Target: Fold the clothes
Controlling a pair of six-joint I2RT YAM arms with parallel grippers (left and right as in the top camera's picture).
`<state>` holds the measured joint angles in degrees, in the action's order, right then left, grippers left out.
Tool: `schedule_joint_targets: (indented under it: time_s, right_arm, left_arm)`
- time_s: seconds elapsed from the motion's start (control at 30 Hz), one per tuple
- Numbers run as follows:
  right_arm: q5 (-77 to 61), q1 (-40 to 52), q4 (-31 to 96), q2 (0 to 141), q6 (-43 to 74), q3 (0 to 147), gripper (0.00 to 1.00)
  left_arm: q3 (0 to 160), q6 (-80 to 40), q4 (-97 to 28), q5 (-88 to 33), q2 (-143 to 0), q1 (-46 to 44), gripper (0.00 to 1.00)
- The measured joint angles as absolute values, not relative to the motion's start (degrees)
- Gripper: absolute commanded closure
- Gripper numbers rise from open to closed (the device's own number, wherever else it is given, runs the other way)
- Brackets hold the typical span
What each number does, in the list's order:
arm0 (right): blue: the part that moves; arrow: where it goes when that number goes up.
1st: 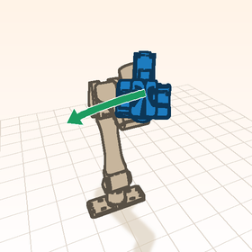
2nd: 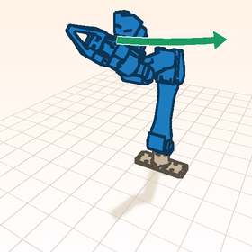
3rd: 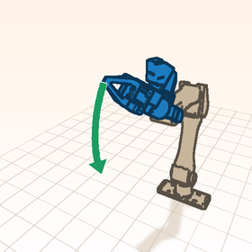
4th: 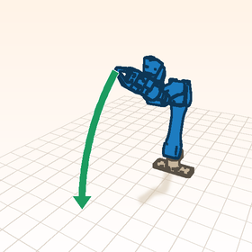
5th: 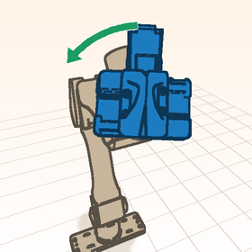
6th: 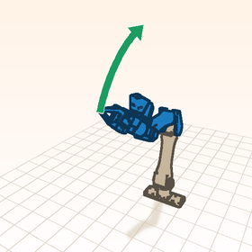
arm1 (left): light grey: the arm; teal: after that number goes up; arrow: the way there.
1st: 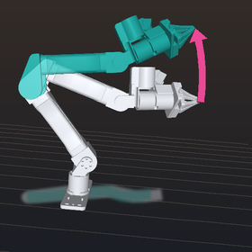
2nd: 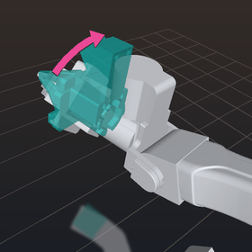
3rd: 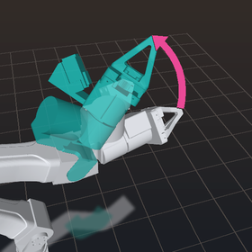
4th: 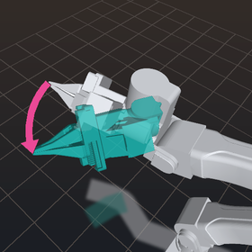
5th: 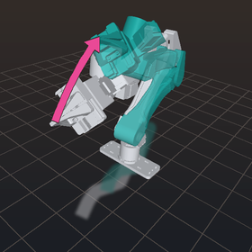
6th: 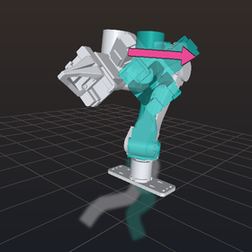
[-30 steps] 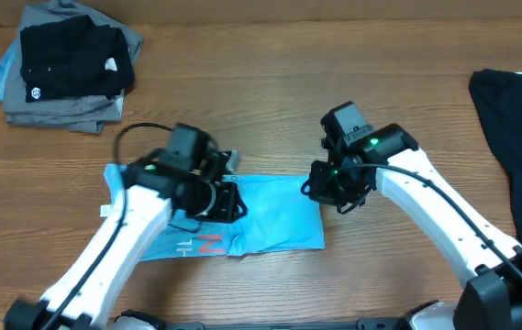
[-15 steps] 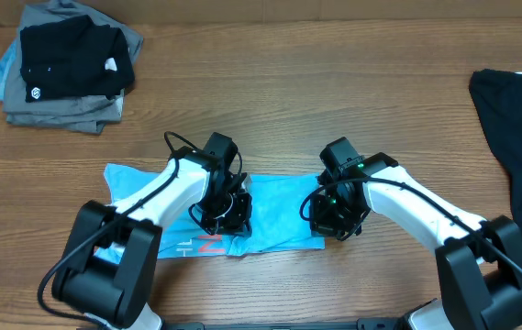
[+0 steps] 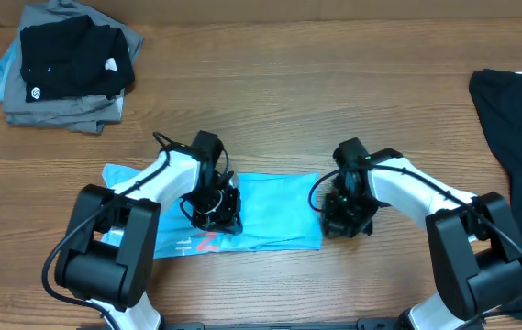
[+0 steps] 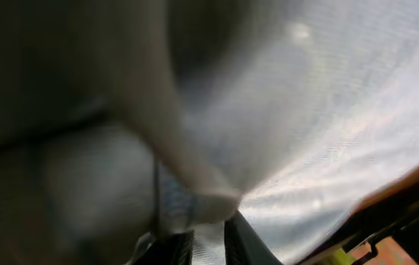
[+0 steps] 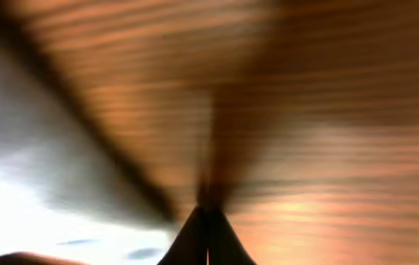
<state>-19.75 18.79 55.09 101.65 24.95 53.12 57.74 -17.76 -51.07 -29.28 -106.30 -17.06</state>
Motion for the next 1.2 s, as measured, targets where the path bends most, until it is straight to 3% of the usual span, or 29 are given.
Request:
schedule_joint_targets:
  time_s: [0.27,0.4,0.63,0.7,0.8,0.93,1.2]
  right_arm:
    - [-16.8,14.2,57.8,101.4,25.9,53.1,0.96]
    - [-14.4,14.2,59.9,100.6,26.2,53.3,0.96]
    - [-21.1,14.0,61.1,93.2,21.2,58.2,0.96]
    - [-26.3,14.0,59.5,91.3,18.7,60.3,0.96]
    - [-32.2,14.3,55.1,89.9,16.2,62.2,0.91]
    - [-34.7,16.2,52.8,90.6,14.8,62.3,0.88]
    - [-30.8,22.9,50.3,99.2,12.2,62.3,0.92]
  left_arm:
    - [58.3,-15.4,-51.7,-29.4,-106.2,-13.8,0.65]
    - [58.3,-13.7,-51.4,-29.4,-104.8,-13.8,0.44]
    - [58.4,-12.9,-51.1,-29.9,-95.4,-13.8,0.39]
    - [58.5,-11.8,-50.8,-31.0,-91.9,-13.8,0.29]
    - [58.5,-11.3,-50.5,-31.8,-86.7,-13.8,0.00]
    - [58.7,-14.8,-50.8,-28.6,-82.0,-13.6,0.00]
    - [58.7,-20.7,-50.8,-21.9,-81.4,-11.8,0.00]
